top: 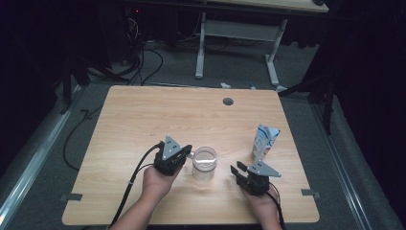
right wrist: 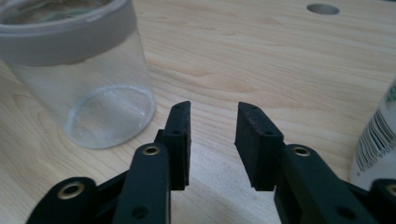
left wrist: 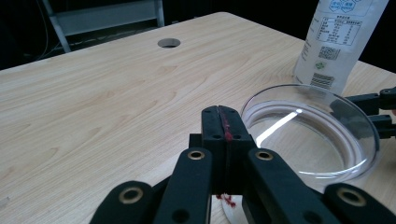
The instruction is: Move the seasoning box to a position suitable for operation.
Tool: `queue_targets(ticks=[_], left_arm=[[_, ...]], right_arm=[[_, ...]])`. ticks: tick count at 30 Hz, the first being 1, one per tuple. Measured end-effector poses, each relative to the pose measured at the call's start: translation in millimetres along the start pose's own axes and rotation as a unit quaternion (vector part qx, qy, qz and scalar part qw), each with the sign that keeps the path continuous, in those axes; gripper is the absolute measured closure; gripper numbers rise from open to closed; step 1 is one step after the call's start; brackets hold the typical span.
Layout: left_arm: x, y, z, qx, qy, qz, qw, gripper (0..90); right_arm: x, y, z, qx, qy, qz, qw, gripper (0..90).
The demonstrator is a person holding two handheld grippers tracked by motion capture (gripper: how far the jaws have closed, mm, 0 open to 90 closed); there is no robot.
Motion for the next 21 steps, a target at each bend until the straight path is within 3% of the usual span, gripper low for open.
queue_targets(ticks=[17,21], left_arm=[[-1.0,-0.8,-1.2,0.003,-0.007,-0.004,1.0000,90.0],[-0.9,-1.0,-1.4,0.004,-0.008,-0.004,1.0000,90.0]], right_arm=[[-15.8,1.1,29.1,0.035,-0.022,0.018,0.9990,90.0],[-22.1,2.9,36.1,0.038,-0.033,0.024,0.9984,90.0]])
Point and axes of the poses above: each handheld gripper's, and its own axes: y roughly forward along the jaws, z roughly out of its top, x roughly to its right, the point moved 4 cm from there along y, roughly forward along the jaws, and after that the axes turned 13 degrees about -y, right-handed, at the moved point
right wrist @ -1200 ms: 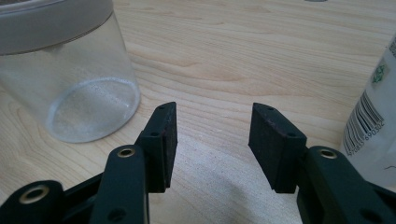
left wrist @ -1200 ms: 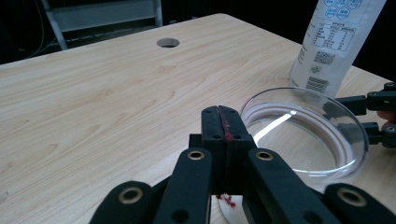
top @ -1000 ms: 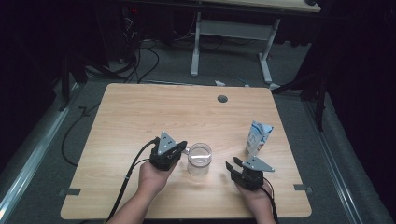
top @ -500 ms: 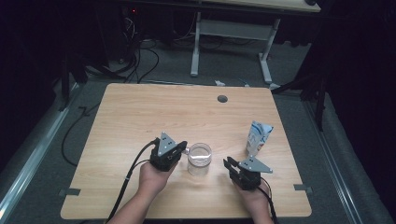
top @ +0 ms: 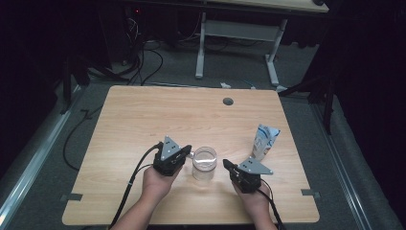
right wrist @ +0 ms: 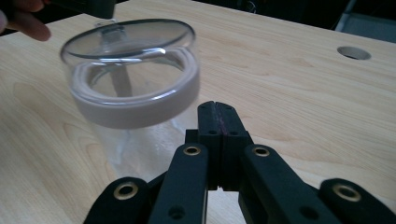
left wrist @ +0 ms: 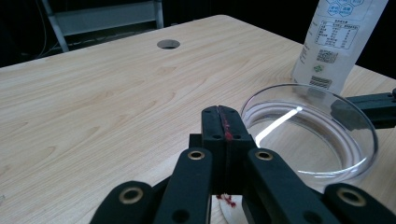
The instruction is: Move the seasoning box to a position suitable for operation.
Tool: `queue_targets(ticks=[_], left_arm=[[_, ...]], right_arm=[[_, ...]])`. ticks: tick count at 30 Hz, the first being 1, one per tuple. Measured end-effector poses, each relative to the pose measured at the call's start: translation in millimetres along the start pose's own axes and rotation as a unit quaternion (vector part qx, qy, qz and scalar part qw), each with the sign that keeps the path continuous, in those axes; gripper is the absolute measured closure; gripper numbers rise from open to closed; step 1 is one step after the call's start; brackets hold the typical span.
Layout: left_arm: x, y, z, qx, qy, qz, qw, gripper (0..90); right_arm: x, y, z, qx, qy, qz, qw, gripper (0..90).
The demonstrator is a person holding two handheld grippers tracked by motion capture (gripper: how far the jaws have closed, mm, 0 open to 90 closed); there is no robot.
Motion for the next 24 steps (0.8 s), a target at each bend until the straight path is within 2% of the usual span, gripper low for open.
queue_targets(ticks=[4,10,24], left_arm=[[-0.2,0.1,-0.2,0.000,0.000,0.000,1.0000,90.0],[-0.5,0.4,-0.3,0.000,0.000,0.000,1.0000,90.0],[-1.1,0.6,-0.4,0.000,-0.001,-0.002,1.0000,90.0]], right_arm=[[-5.5,1.2,4.1,0.002,-0.004,0.004,1.0000,90.0],[-5.1,0.5,5.5,0.007,-0.002,0.005,1.0000,90.0],[-12.3,-1.8,13.3,0.017,-0.018,0.013,0.9996,90.0]])
Point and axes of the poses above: each handheld gripper's, and its own axes: y roughly forward along the jaws, z roughly out of its top, x roughly to its right, the point moved 4 cm from there along y, roughly forward along the jaws, and after that the axes turned 13 degrees about -y, right-handed, at the moved point
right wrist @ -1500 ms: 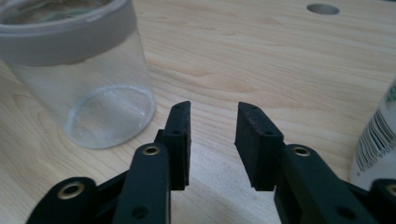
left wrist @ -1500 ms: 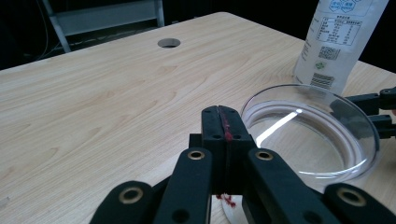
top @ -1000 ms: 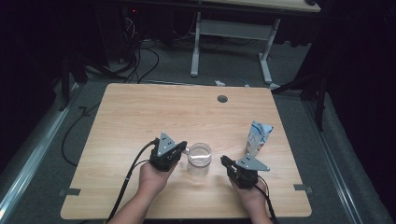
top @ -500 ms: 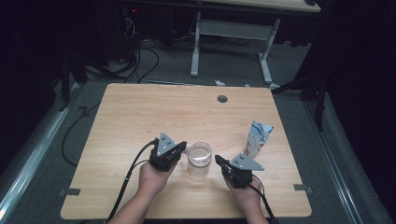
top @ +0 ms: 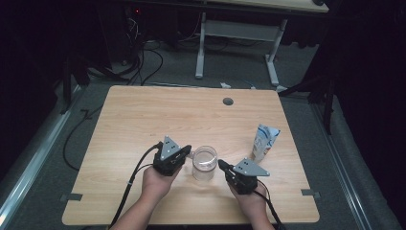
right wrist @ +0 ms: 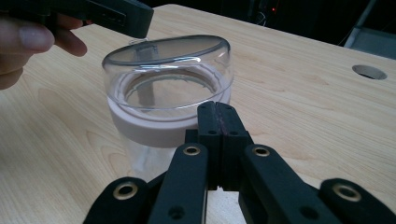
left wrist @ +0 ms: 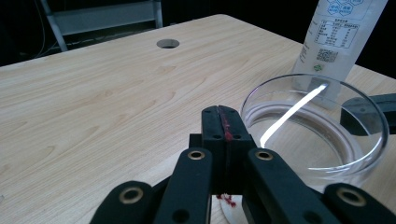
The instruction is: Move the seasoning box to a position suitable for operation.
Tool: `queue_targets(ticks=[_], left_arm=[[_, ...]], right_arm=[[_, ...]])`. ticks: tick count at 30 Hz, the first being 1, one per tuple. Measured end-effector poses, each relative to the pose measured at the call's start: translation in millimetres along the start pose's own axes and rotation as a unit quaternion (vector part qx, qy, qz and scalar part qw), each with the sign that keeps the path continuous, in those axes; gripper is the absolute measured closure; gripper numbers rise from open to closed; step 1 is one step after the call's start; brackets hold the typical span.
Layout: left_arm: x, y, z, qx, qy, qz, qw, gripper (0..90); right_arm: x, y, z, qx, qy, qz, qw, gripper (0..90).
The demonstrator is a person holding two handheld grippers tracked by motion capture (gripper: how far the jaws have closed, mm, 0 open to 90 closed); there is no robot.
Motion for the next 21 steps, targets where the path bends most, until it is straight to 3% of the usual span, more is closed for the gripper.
queue_targets(ticks=[8,13,21], left_arm=[[-0.4,-0.4,-0.1,-0.001,0.000,0.002,1.0000,90.0],[-1.6,-9.5,-1.3,0.007,-0.011,-0.002,0.9999,90.0],[0.2,-26.0,-23.0,-0.004,-0.010,-0.002,0.9999,90.0]], right_arm=[[-3.6,0.5,1.5,0.002,-0.007,0.004,1.0000,90.0],[-5.4,-1.5,4.0,0.006,-0.004,0.005,1.0000,90.0],[-6.4,-2.8,5.6,0.010,-0.002,0.005,0.9999,89.9]])
Point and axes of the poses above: each handheld gripper's, and its own axes: y roughly forward along the jaws, z roughly out of its top, x roughly to its right, the point moved 4 cm from there along y, roughly forward along the jaws, and after that the axes turned 13 degrees about -y, right-handed, at the moved point
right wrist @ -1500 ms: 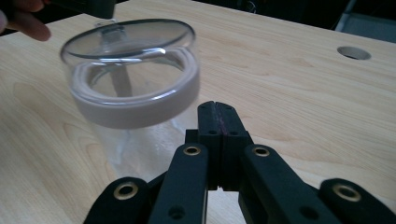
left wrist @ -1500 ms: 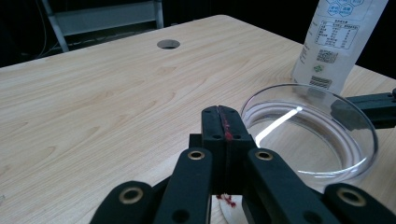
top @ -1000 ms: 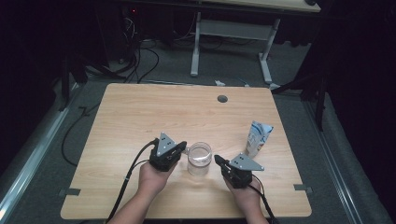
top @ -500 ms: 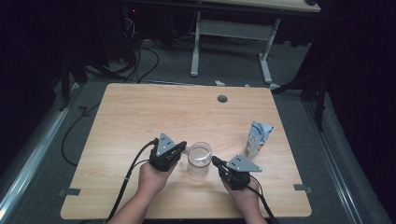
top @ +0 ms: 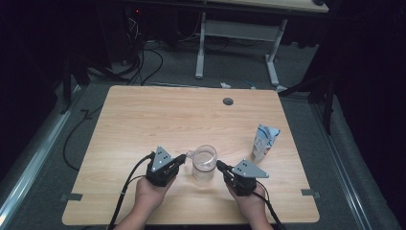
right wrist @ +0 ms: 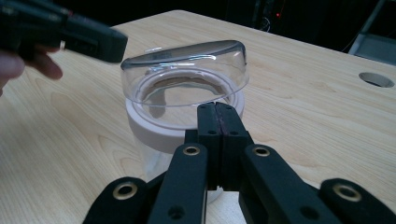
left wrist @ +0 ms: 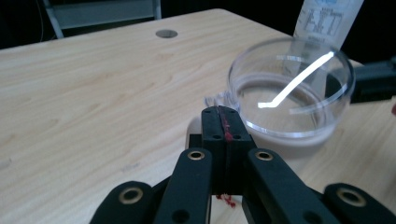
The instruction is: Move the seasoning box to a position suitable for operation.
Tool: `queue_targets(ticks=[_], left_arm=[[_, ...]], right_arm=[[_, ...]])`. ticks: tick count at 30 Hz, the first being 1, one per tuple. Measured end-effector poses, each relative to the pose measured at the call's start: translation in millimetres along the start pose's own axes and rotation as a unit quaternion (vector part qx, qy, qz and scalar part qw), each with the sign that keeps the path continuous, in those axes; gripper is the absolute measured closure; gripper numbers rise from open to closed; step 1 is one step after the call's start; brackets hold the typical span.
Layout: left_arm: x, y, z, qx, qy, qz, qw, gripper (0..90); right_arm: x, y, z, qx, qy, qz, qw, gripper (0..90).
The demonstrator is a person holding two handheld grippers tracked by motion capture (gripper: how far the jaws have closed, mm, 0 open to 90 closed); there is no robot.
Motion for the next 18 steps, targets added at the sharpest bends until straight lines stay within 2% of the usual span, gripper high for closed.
queue_targets(ticks=[5,18], left_arm=[[3.1,-3.5,-15.4,-0.011,-0.007,-0.005,0.9999,89.9],[26.3,0.9,-26.2,-0.013,-0.002,-0.035,0.9993,89.9]], right_arm=[[-1.9,0.0,1.7,0.002,-0.002,0.001,1.0000,89.8],[-2.5,-1.5,3.8,0.007,0.001,0.003,1.0000,89.6]])
Point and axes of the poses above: each handheld gripper's, and its own axes: y roughly forward along the jaws, z roughly out of its top, x roughly to its right, the point moved 4 cm from there along y, roughly forward along the jaws, and after that the axes turned 13 degrees about -y, right-handed, at the moved point
